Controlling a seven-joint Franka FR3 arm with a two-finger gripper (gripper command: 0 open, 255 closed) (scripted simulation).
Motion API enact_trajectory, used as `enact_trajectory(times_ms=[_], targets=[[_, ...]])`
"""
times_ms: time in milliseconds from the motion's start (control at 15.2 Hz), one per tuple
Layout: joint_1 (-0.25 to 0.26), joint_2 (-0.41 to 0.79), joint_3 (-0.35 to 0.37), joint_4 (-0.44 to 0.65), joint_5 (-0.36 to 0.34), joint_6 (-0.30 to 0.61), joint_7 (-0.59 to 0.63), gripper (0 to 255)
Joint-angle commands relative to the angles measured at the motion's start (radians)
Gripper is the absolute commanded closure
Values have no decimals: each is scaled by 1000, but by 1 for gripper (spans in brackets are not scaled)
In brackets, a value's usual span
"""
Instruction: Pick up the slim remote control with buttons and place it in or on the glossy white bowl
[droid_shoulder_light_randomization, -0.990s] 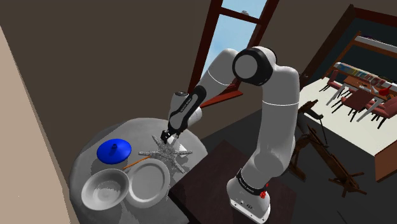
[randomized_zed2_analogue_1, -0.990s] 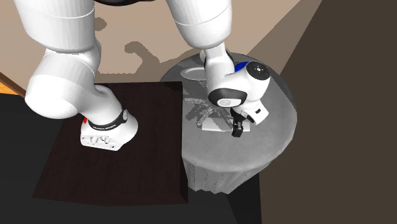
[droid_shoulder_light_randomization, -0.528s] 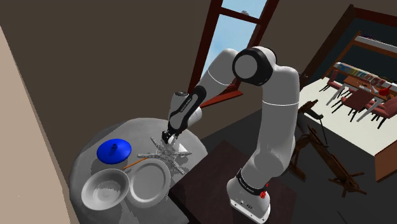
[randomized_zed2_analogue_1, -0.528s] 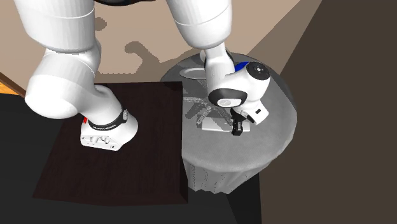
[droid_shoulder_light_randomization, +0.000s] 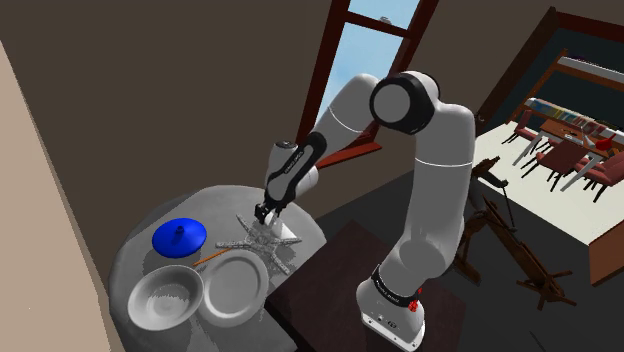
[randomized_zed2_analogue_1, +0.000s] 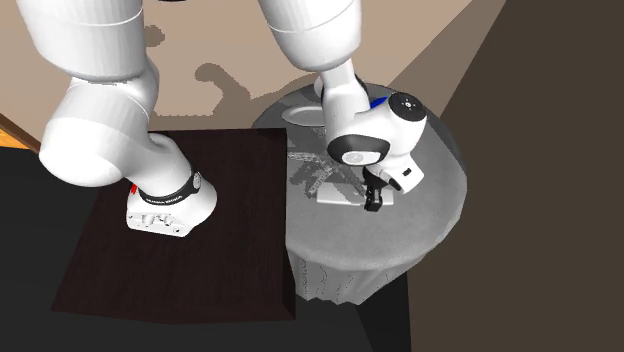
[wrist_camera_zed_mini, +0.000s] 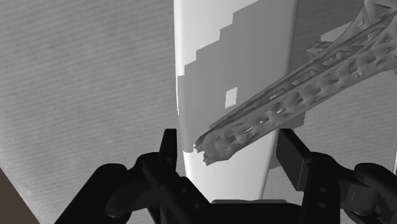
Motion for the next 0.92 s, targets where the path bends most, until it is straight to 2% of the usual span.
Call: enact_trajectory(times_ms=[0, 858], targets=[[-2, -30, 1, -7, 1, -23, -1, 255], [-7, -216, 8, -33, 10, -183, -6, 255]])
